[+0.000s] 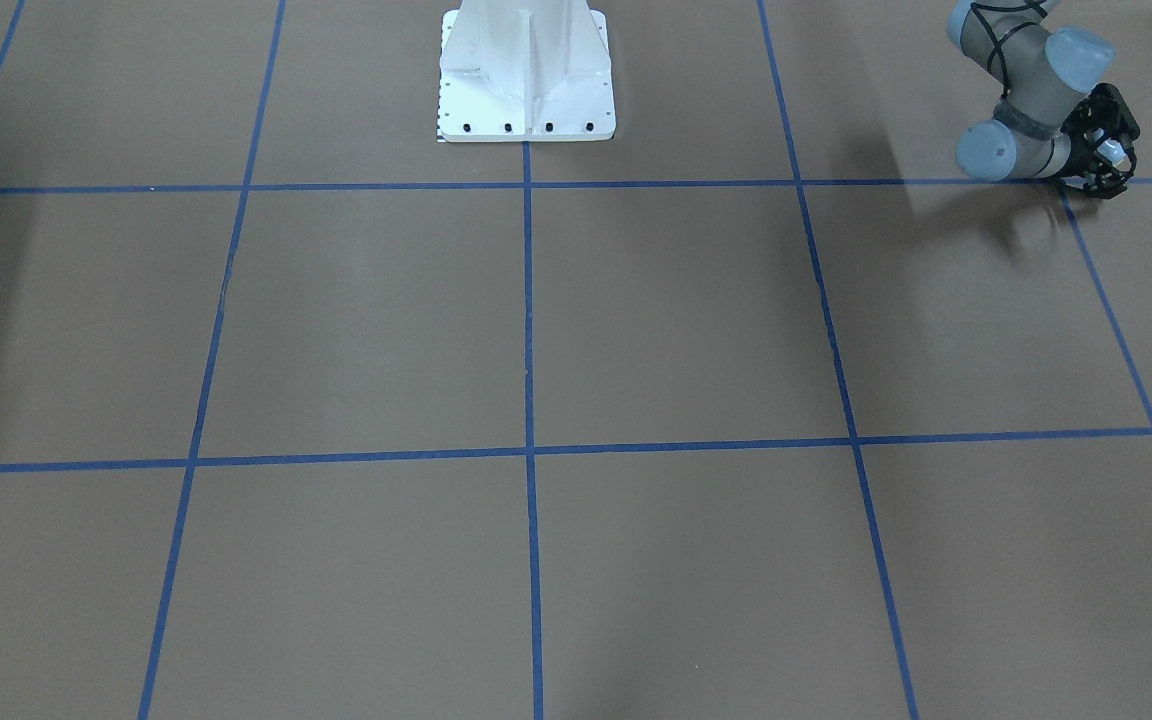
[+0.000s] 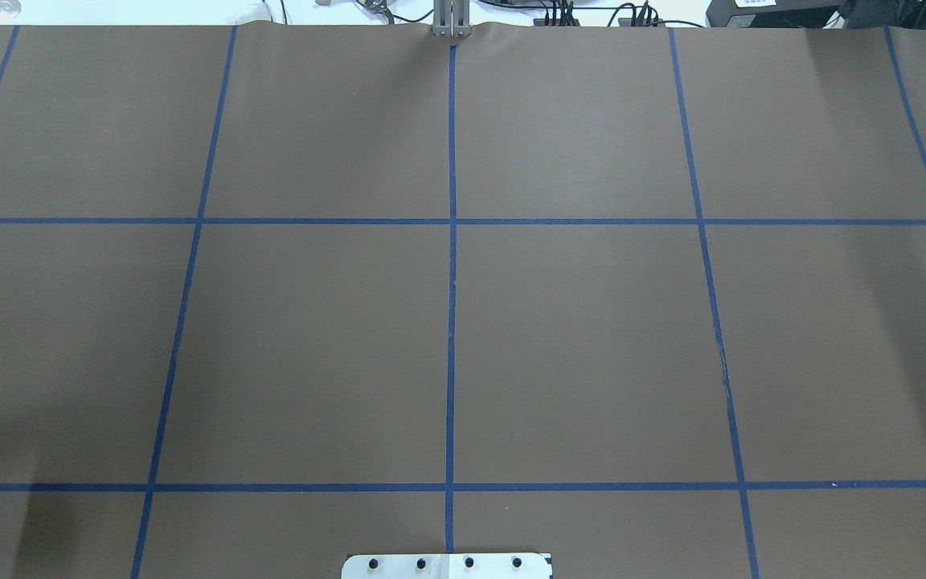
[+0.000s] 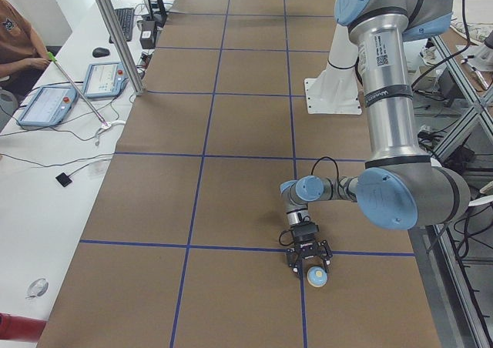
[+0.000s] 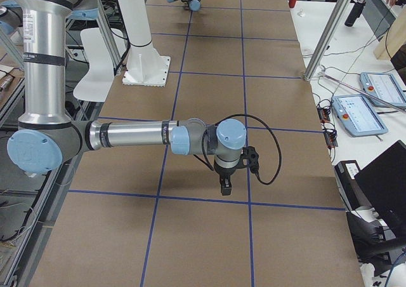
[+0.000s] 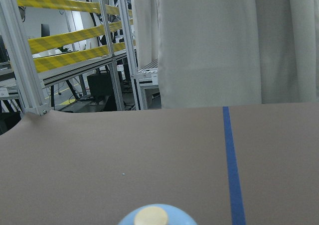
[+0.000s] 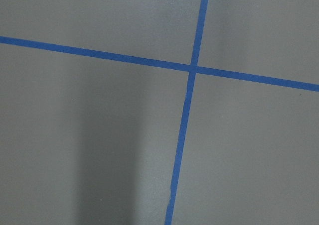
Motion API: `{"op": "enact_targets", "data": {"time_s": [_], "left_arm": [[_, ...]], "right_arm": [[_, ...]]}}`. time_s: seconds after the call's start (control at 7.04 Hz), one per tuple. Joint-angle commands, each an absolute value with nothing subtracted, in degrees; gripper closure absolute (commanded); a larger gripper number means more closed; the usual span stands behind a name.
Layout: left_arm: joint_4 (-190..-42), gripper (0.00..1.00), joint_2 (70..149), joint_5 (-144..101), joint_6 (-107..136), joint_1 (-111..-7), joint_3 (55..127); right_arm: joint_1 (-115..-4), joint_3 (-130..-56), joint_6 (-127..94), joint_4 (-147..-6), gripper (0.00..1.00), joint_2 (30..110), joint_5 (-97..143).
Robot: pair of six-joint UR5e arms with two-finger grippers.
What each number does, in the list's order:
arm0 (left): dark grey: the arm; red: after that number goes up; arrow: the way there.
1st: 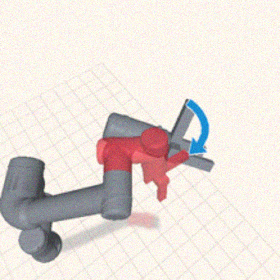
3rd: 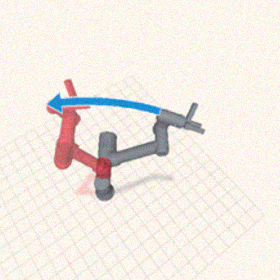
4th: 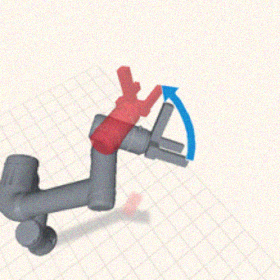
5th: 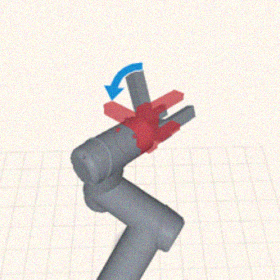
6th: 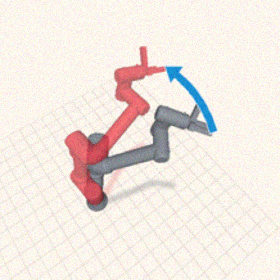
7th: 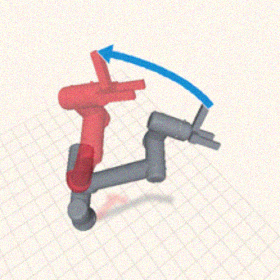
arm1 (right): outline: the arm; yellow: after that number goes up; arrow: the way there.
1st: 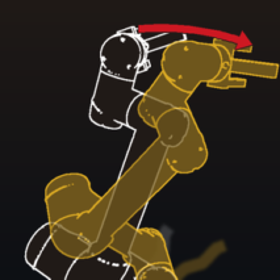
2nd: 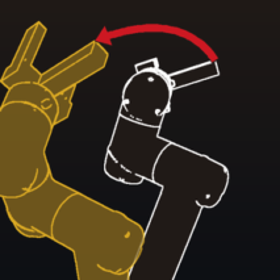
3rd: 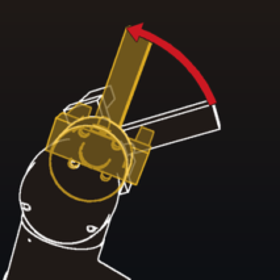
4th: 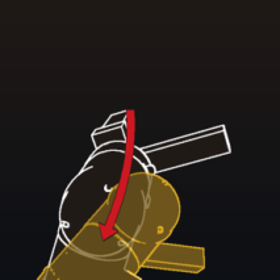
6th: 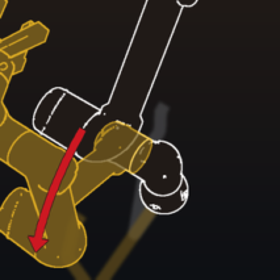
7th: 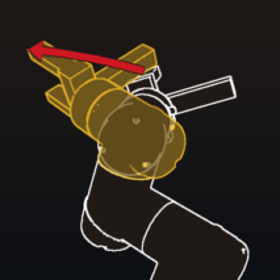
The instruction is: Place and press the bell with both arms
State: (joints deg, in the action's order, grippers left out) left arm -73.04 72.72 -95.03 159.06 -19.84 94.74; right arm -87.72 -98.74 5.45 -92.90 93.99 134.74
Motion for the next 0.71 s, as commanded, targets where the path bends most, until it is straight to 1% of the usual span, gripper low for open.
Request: {"op": "enact_targets", "data": {"time_s": [0.0,0.14,0.28,0.43,0.57], "left_arm": [[-72.69,0.32,72.6,-95.01,159.34,-17.94,94.75],[-72.6,0.64,72.6,-95.1,159.43,-17.32,94.75],[-72.6,0.98,71.9,-95.1,159.17,-17.23,94.83],[-72.77,1.0,70.33,-95.1,158.47,-17.23,95.62],[-72.86,1.0,67.18,-95.01,156.03,-17.31,98.32]], "right_arm": [[-87.71,-98.79,5.45,-92.9,0.0,93.96,134.74],[-87.71,-98.79,5.45,-92.9,0.0,93.96,134.74],[-87.71,-98.88,5.45,-92.9,0.0,93.87,134.74],[-87.71,-99.05,5.45,-92.9,0.0,93.78,134.74],[-87.71,-99.14,5.45,-92.9,0.0,93.69,134.74]]}}
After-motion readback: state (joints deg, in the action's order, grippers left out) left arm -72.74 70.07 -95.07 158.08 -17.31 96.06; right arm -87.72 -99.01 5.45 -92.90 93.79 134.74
